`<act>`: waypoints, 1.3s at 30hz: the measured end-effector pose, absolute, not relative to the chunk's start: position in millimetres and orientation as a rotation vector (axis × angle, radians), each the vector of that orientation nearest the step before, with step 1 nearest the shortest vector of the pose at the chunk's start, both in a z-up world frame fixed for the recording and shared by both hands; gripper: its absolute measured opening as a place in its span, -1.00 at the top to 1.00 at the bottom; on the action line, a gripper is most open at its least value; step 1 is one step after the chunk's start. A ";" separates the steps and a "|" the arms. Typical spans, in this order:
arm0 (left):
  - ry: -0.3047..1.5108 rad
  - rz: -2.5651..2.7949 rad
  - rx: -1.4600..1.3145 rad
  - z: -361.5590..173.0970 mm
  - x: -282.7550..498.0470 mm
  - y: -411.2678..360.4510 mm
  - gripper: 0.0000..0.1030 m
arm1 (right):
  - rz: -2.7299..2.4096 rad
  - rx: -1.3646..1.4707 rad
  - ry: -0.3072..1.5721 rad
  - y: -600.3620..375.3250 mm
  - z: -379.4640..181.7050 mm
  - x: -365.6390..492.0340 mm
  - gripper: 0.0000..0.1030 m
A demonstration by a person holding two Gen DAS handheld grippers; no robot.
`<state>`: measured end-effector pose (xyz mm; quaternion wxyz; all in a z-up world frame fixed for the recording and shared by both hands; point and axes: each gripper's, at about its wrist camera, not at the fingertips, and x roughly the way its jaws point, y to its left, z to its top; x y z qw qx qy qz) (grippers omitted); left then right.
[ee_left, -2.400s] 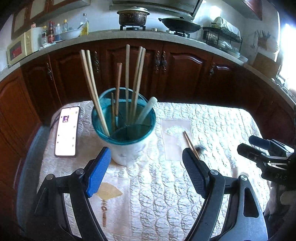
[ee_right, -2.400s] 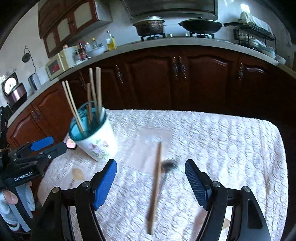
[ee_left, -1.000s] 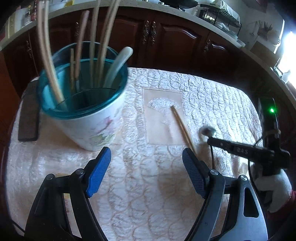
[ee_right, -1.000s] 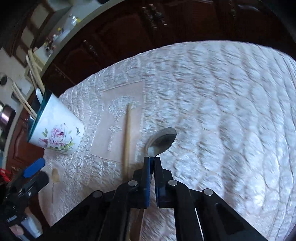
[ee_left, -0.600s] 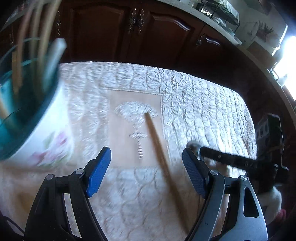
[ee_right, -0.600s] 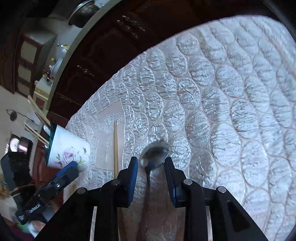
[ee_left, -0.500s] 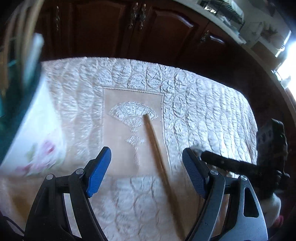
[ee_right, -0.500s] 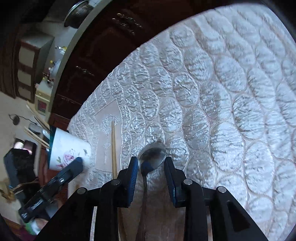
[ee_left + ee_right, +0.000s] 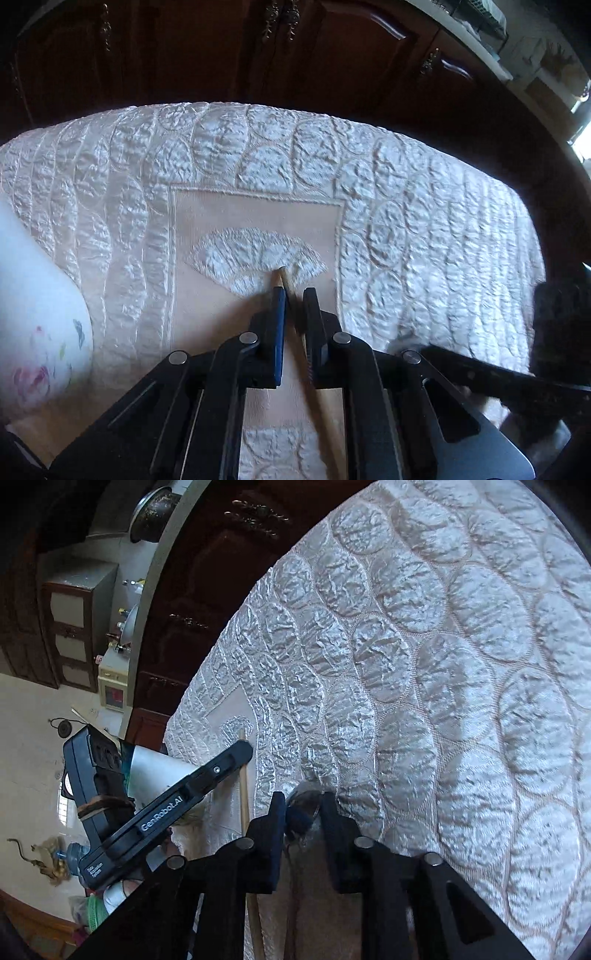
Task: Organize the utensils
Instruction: 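Grasp the wooden chopstick with the left gripper while the right gripper grasps the metal spoon, then lift the chopstick with the left gripper while the right gripper carries the spoon over the holder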
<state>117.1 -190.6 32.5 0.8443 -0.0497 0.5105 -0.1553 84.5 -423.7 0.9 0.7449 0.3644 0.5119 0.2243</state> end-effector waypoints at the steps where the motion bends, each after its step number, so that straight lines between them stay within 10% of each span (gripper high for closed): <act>1: 1.069 -0.337 -0.104 36.3 112.7 -188.9 0.85 | 0.496 0.803 1.117 -423.5 1.6 83.3 0.75; 39: 0.486 -0.336 -0.152 334.0 -21.6 34.0 0.92 | 0.863 0.574 0.682 -258.4 263.3 51.8 0.97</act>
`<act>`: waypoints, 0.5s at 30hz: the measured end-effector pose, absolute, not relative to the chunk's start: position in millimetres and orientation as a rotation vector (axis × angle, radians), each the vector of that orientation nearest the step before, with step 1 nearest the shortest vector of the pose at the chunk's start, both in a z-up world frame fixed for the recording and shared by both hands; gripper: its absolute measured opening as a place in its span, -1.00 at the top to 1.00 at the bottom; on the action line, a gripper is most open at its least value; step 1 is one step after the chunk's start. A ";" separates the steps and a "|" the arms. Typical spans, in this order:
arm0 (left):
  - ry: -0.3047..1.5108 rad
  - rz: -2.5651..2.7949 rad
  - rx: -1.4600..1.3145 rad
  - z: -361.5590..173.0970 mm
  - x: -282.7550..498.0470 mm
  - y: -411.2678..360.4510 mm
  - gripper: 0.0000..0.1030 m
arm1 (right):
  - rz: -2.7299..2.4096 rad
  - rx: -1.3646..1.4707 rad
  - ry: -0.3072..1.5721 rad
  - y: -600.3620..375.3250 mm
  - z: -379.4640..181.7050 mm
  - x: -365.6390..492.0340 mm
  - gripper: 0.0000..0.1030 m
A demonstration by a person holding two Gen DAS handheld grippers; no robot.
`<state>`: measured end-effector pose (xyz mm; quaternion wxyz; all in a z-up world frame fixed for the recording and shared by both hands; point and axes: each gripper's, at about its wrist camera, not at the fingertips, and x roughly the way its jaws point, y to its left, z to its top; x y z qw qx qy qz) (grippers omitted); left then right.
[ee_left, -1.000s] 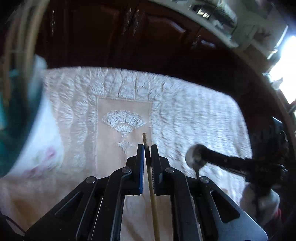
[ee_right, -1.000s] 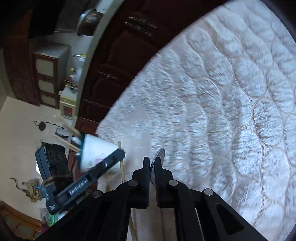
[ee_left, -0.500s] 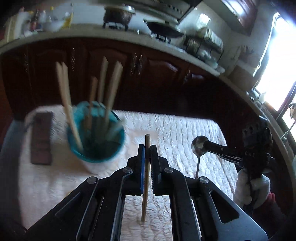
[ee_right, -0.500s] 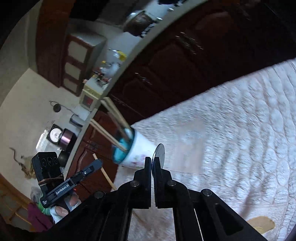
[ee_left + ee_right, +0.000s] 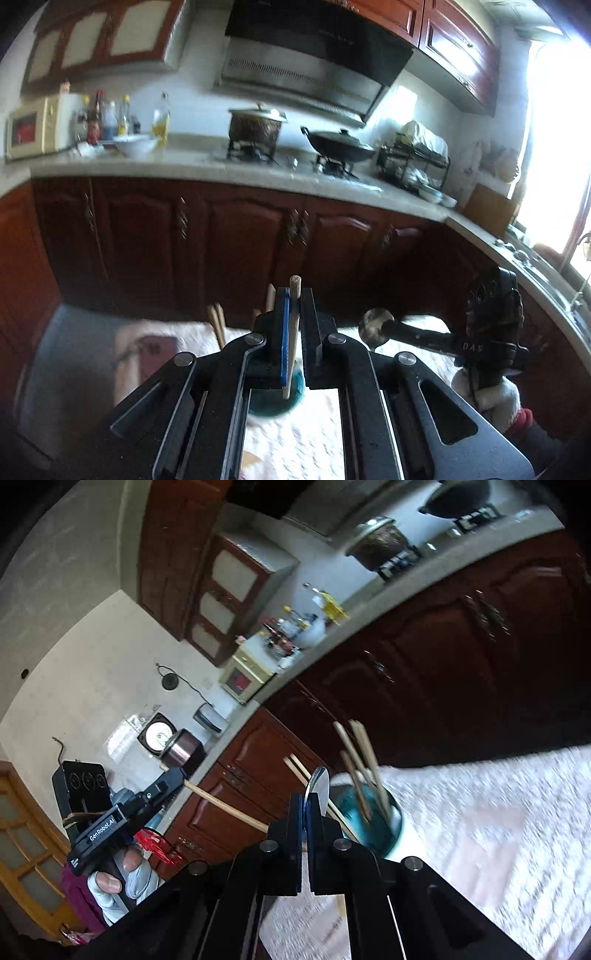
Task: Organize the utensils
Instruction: 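Lift the chopstick with the left gripper while the right gripper carries the spoon over the holder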
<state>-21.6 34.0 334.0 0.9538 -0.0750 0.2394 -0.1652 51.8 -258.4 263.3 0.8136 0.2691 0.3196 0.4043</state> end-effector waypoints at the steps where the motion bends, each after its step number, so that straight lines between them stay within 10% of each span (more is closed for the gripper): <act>1: 0.480 -0.325 -0.148 336.4 -17.0 35.4 0.92 | 0.864 0.577 0.675 -254.5 265.0 56.1 0.97; 15: 0.579 -0.234 -0.090 278.8 31.7 36.9 0.92 | 0.825 0.496 0.649 -179.4 236.2 120.5 0.97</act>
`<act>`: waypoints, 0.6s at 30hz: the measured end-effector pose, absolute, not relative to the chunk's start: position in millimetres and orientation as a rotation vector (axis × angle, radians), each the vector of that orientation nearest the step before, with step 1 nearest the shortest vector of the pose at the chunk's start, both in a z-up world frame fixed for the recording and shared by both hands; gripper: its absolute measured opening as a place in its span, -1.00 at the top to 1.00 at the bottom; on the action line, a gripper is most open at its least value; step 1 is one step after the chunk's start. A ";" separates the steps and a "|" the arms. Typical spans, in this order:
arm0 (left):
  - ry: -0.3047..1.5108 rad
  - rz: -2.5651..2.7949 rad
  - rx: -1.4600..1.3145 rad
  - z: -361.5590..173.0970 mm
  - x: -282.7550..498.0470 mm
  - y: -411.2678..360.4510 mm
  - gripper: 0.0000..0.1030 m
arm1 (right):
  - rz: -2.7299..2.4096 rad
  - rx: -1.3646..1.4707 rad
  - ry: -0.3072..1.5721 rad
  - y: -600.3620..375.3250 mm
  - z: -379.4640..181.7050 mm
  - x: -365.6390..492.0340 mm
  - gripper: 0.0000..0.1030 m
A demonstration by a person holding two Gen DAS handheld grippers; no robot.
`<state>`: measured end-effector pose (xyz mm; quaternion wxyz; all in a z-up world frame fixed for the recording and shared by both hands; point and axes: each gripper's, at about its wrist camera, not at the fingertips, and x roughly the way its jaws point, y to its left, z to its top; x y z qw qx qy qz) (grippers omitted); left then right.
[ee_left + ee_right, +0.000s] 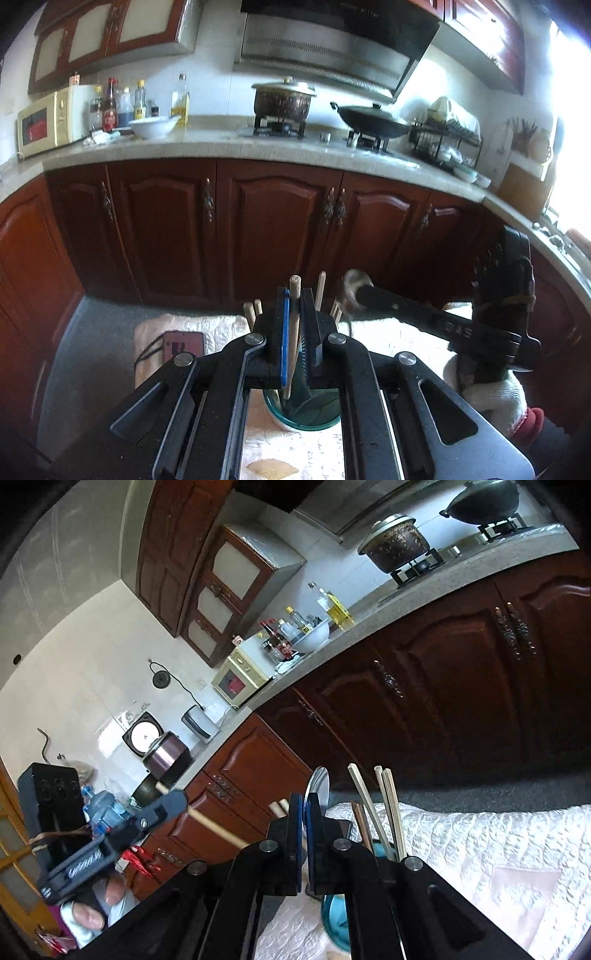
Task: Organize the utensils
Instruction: 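Lift the chopstick with the left gripper while the right gripper carries the spoon over the holder, then lower the chopstick and spoon into the holder and open both grippers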
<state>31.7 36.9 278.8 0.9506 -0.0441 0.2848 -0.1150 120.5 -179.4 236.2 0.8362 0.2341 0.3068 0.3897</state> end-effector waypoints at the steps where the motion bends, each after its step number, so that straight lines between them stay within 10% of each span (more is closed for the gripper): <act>1: 0.587 -0.233 -0.087 273.4 33.8 35.6 0.92 | 0.819 0.483 0.645 -175.5 232.9 123.3 0.97; 18: 0.643 -0.224 -0.086 240.3 50.7 21.9 0.92 | 0.786 0.457 0.614 -175.7 202.9 142.2 0.97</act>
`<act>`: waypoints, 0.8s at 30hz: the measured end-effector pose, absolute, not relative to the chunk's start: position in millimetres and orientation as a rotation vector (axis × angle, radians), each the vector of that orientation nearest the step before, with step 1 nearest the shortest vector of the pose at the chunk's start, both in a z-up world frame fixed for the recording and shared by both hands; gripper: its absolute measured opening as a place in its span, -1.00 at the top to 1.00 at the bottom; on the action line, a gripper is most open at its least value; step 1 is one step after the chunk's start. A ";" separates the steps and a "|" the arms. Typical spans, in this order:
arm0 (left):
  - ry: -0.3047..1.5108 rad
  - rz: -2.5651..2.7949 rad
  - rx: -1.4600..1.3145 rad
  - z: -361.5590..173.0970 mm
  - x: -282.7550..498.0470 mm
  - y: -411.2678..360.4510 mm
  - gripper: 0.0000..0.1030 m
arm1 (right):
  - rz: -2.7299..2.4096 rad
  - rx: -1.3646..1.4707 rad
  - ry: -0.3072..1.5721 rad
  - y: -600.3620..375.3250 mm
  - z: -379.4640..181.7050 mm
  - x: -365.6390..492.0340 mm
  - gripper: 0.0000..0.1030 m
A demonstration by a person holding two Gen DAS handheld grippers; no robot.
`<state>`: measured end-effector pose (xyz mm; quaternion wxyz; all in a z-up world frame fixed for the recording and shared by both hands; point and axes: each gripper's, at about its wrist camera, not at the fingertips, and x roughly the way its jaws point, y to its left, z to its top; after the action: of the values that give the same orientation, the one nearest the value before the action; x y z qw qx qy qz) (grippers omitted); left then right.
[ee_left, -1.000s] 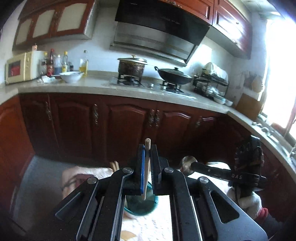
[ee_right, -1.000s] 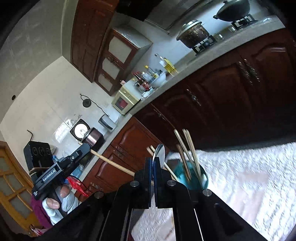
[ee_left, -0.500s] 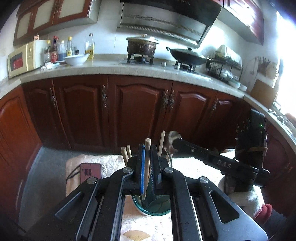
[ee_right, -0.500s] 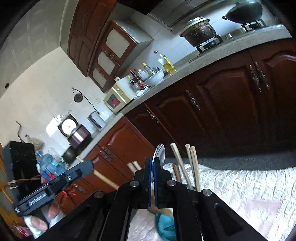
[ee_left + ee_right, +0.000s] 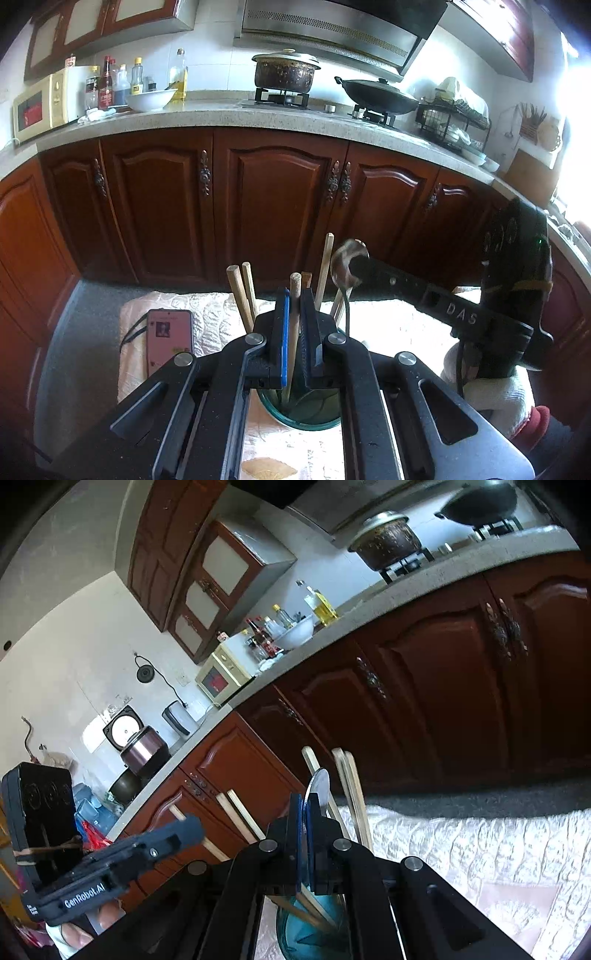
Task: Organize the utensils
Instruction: 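Lower the chopstick and spoon into the holder and open both grippers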
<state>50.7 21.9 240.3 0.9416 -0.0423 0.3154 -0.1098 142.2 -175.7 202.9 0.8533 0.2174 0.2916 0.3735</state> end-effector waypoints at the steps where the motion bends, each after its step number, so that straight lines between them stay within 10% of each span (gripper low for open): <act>1: 0.644 -0.225 -0.085 240.3 50.8 21.7 0.92 | 0.786 0.453 0.605 -174.2 205.1 142.5 0.97; 24: 0.663 -0.211 -0.118 228.2 53.4 18.5 0.91 | 0.710 0.349 0.812 -179.0 143.0 119.1 0.96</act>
<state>53.4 18.5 228.2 0.9385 -0.0578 0.3244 -0.1034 119.1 -179.0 143.0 0.8435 0.1655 0.3846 0.3365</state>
